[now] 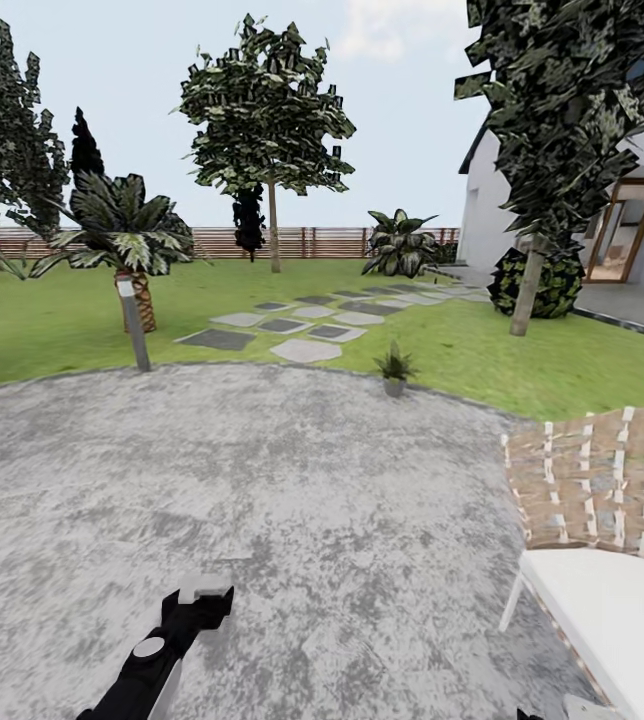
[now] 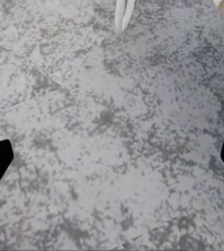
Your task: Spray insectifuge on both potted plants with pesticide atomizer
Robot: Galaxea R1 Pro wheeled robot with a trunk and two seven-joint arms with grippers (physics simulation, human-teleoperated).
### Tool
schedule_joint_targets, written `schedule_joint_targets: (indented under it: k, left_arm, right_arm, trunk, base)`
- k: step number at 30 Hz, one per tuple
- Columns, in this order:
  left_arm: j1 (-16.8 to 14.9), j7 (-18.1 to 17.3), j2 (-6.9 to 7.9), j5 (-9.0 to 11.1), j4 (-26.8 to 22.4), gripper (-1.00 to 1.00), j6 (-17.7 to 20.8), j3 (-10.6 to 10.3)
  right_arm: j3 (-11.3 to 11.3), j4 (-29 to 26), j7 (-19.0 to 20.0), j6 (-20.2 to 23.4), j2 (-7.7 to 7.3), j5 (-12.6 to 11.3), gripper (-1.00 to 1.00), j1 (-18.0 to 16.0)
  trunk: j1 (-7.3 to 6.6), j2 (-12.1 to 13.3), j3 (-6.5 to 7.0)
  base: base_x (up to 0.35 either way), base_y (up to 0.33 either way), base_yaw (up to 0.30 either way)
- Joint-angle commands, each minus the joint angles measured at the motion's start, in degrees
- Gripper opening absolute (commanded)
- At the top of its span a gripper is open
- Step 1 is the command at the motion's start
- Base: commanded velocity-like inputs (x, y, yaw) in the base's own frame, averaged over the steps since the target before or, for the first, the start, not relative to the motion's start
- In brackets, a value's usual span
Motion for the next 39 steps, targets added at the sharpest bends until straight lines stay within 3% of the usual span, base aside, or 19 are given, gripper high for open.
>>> schedule_joint_targets:
  k: [1, 10, 25, 39]
  left_arm:
    - [0.0, 0.0, -0.02, 0.0, -0.1, 1.00, 0.3, 0.0]
    - [0.0, 0.0, -0.02, 0.0, -0.1, 1.00, 0.3, 0.0]
    - [0.0, 0.0, -0.02, 0.1, -0.6, 1.00, 0.4, 0.0]
    - [0.0, 0.1, -0.02, 0.1, -1.2, 1.00, 0.4, 0.0]
  right_arm:
    - [0.0, -0.1, 0.1, 0.3, 0.01, 0.1, 1.00, 0.0]
    - [0.0, -0.1, 0.1, 0.3, 0.01, 0.1, 1.00, 0.0]
    - [0.0, -0.1, 0.1, 0.3, 0.01, 0.1, 1.00, 0.0]
    - [-0.1, -0.1, 0.1, 0.3, 0.01, 0.1, 1.00, 0.0]
  trunk:
    - [0.02, 0.0, -0.06]
    - [0.02, 0.0, -0.06]
    - [0.02, 0.0, -0.06]
    - [0.02, 0.0, -0.06]
  base:
    - [0.336, 0.000, 0.000]
    - [0.314, 0.000, 0.000]
    - [0.054, 0.000, 0.000]
    - [0.319, 0.000, 0.000]
